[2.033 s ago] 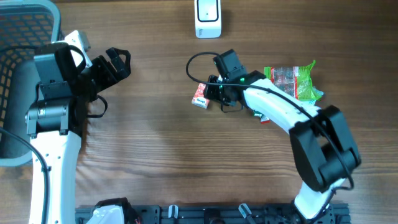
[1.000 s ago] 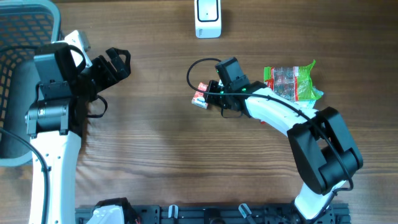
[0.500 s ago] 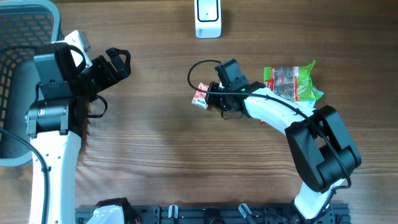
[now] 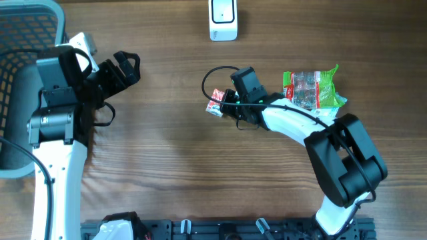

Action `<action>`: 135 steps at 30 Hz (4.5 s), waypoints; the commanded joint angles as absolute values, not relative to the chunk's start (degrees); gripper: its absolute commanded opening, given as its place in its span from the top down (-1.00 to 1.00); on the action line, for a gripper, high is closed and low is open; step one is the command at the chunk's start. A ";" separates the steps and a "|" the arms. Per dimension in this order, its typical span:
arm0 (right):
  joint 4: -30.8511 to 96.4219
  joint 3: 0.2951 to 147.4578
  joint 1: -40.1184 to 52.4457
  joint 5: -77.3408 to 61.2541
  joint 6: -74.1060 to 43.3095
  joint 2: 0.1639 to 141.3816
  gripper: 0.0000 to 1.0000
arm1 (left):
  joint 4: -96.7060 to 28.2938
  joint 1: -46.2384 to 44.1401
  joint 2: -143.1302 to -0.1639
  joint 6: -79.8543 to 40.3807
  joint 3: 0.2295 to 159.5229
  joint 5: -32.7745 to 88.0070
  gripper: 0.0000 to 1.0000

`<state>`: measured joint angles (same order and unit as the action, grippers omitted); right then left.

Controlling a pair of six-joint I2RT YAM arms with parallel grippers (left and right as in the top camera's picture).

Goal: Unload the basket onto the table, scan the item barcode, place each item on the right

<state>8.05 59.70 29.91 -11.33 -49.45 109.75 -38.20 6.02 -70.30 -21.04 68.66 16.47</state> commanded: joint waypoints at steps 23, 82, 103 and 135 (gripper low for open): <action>59.24 92.05 23.49 3.40 -16.49 87.05 0.91 | -38.02 6.28 -70.50 -19.88 68.66 17.32 -1.00; 26.59 140.00 31.38 43.35 52.05 152.59 0.91 | -38.02 6.28 -70.50 -19.88 68.66 17.32 -1.00; 61.32 140.03 31.64 28.93 15.11 121.30 0.91 | -38.02 6.28 -70.50 -19.88 68.66 17.32 -1.00; 66.43 86.21 13.37 8.14 -8.97 106.04 0.87 | -38.02 6.28 -70.50 -19.88 68.66 17.32 -1.00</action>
<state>68.88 90.06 13.74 8.69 -7.94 105.84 -38.22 6.02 -70.43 -21.04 68.62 16.64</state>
